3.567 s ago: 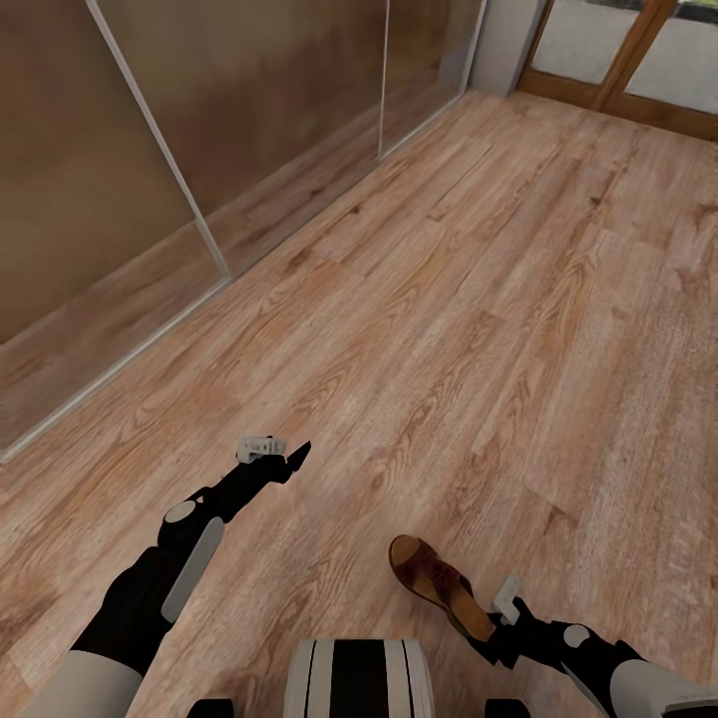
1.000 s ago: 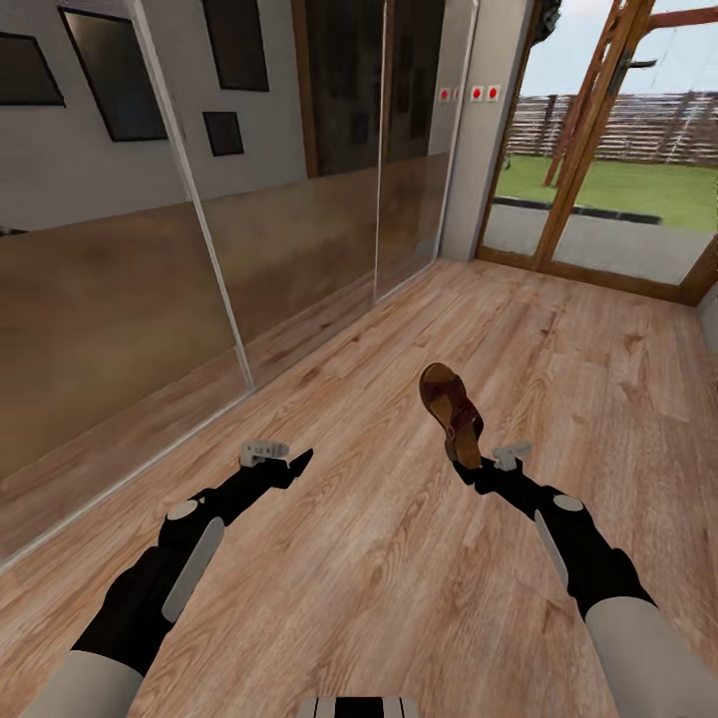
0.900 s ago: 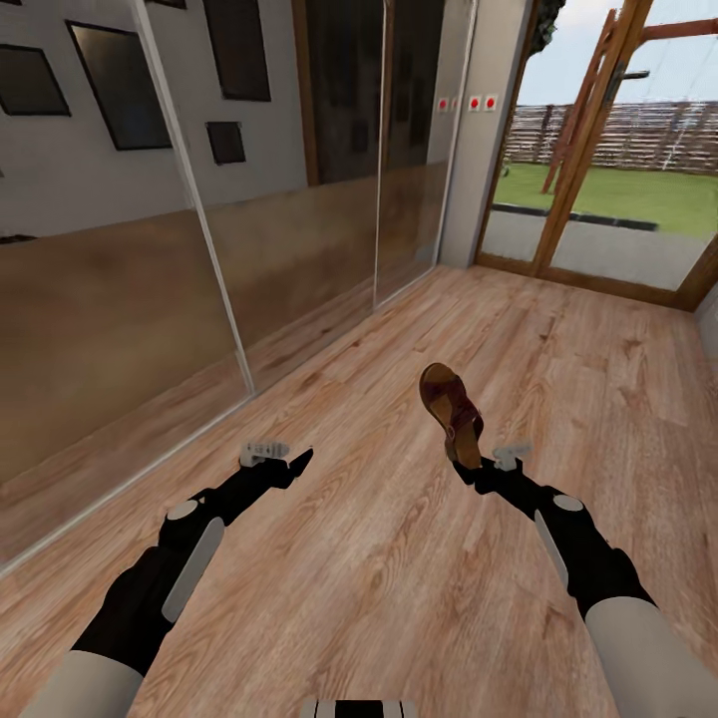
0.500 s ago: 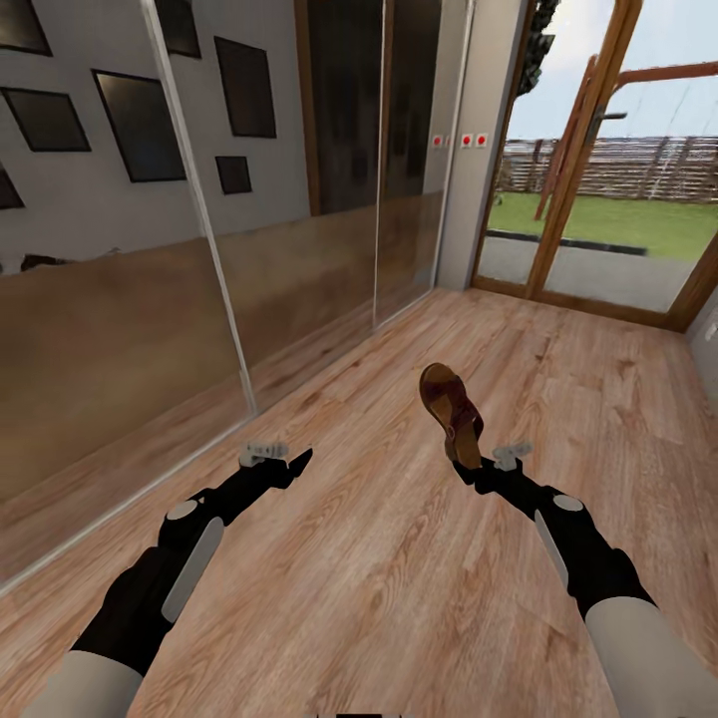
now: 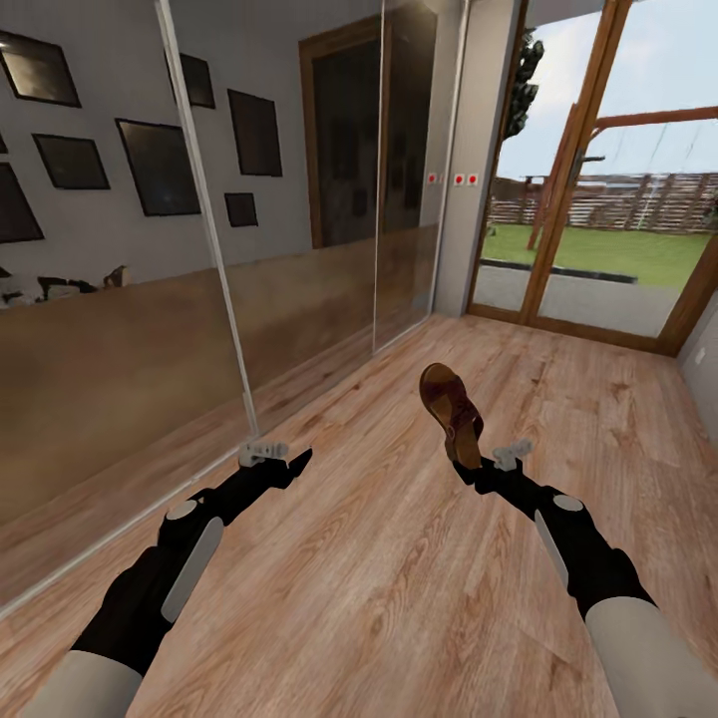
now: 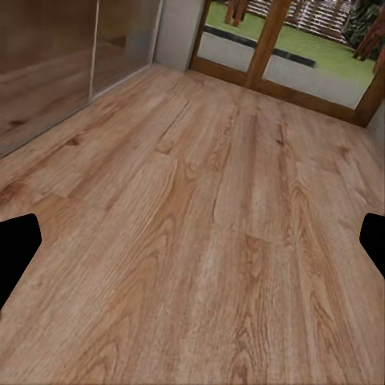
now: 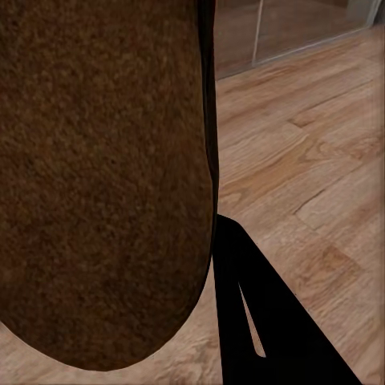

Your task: Pick up the two gym shoes and the two sandals from the corridor floor and place them onto the hallstand (shoe rack) in the corridor, making sure they are on the rack and not on the floor. Arrange them so the two gym shoes are next to each other and the two sandals are next to each other.

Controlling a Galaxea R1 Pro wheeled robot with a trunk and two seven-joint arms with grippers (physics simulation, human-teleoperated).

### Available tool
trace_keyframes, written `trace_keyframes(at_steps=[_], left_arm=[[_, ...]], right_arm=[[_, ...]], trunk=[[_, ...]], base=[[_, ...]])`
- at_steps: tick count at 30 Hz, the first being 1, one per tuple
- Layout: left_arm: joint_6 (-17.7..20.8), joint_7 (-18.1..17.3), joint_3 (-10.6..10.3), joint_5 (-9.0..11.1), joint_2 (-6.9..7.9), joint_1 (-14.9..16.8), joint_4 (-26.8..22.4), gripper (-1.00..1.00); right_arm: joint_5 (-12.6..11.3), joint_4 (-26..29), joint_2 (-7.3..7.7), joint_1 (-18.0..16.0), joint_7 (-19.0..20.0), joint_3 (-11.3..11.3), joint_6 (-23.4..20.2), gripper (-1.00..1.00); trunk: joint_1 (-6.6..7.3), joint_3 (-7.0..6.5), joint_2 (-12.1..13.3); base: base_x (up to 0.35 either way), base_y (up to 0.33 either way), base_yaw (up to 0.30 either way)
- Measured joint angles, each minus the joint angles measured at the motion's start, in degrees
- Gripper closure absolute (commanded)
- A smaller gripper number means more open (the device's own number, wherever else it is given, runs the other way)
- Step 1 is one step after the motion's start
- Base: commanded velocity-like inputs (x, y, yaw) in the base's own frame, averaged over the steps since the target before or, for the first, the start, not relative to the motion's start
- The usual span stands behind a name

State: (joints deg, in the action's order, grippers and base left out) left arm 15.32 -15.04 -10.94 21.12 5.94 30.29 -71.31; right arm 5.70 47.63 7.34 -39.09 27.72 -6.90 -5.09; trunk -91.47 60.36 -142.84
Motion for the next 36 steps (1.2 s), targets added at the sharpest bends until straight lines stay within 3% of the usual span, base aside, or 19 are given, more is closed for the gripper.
trace_keyframes(at_steps=[17, 36], left_arm=[[0.00, 0.00, 0.00, 0.00, 0.00, 0.00, 0.00, -1.00], [0.00, 0.00, 0.01, 0.01, 0.00, -0.06, -0.04, -1.00]], right_arm=[[0.00, 0.00, 0.00, 0.00, -0.04, 0.00, 0.00, 1.00], [0.07, -0.02, 0.00, 0.01, -0.02, 0.01, 0.00, 1.00]], trunk=[[3.73, -4.67, 6.82], [3.74, -5.99, 6.84]], base=[[0.000, 0.000, 0.000], [0.000, 0.000, 0.000]])
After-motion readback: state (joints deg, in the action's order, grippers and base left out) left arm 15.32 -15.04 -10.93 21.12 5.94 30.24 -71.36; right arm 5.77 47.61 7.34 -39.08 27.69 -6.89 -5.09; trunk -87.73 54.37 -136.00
